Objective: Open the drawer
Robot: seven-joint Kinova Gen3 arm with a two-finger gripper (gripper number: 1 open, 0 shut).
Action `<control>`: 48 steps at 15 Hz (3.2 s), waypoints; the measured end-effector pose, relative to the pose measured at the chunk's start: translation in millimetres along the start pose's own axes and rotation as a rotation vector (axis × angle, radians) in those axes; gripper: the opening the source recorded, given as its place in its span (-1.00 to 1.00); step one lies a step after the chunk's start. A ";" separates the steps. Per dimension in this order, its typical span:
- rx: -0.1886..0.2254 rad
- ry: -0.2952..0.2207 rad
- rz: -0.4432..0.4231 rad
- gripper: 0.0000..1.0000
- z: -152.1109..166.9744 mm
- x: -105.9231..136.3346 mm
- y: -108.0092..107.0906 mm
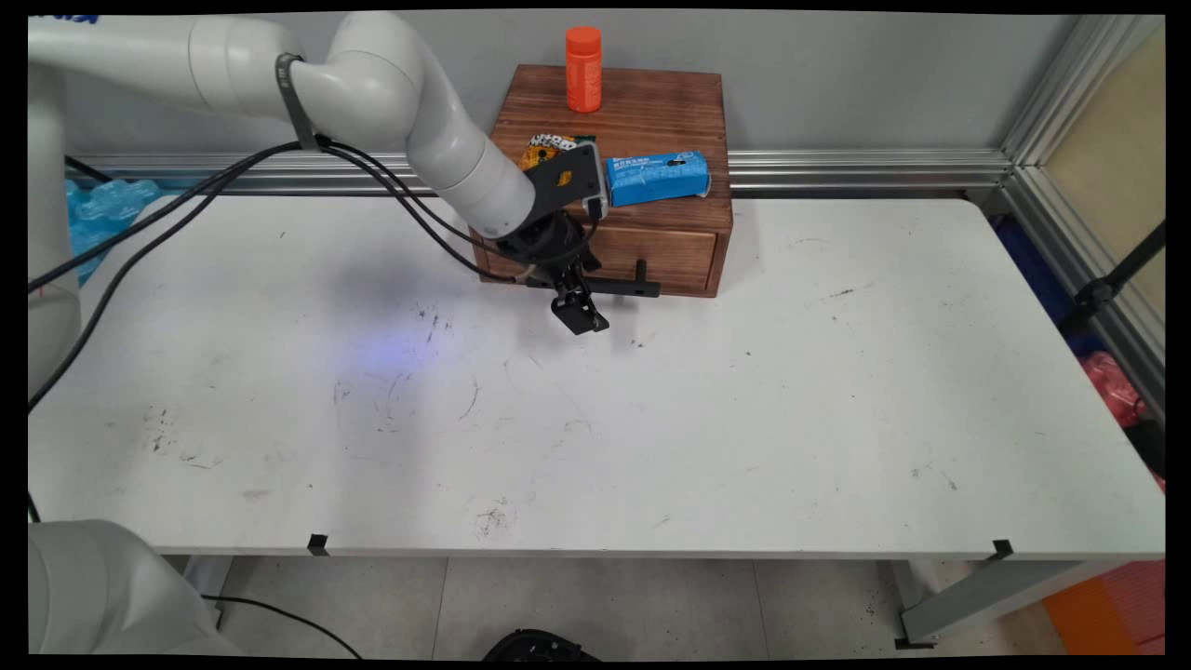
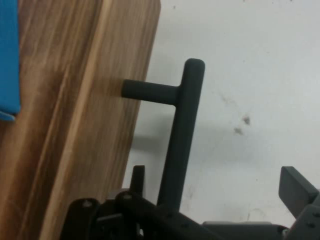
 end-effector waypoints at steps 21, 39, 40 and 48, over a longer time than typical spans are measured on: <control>-0.075 -0.003 -0.015 1.00 -17.6 -11.5 31.8; -0.165 -0.036 0.004 1.00 -48.6 -34.8 77.0; -0.169 -0.036 0.004 1.00 -49.8 -34.9 79.2; -0.195 -0.037 0.003 1.00 -55.2 -35.6 92.3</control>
